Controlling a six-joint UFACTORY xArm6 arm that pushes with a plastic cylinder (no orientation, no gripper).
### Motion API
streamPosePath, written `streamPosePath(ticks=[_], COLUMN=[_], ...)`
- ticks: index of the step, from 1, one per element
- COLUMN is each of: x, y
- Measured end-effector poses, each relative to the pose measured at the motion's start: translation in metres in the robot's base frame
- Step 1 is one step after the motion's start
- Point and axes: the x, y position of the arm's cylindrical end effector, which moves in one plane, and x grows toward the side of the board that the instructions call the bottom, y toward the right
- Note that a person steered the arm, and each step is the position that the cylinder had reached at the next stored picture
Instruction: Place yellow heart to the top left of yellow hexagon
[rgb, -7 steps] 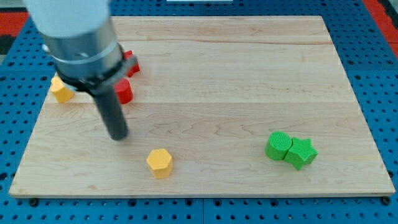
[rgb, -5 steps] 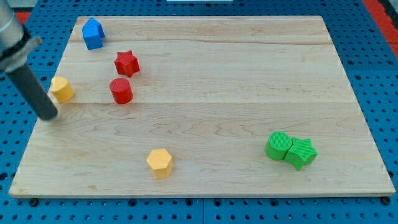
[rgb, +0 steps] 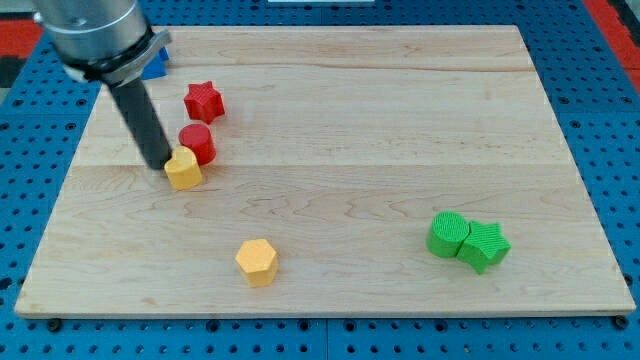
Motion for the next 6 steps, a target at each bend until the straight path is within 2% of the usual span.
streamPosePath(ticks=[1,2,3,4,6], x=[0.006,0.031,0.068,0.088,0.095], y=[0.028,0.057,0.059,0.071,0.108])
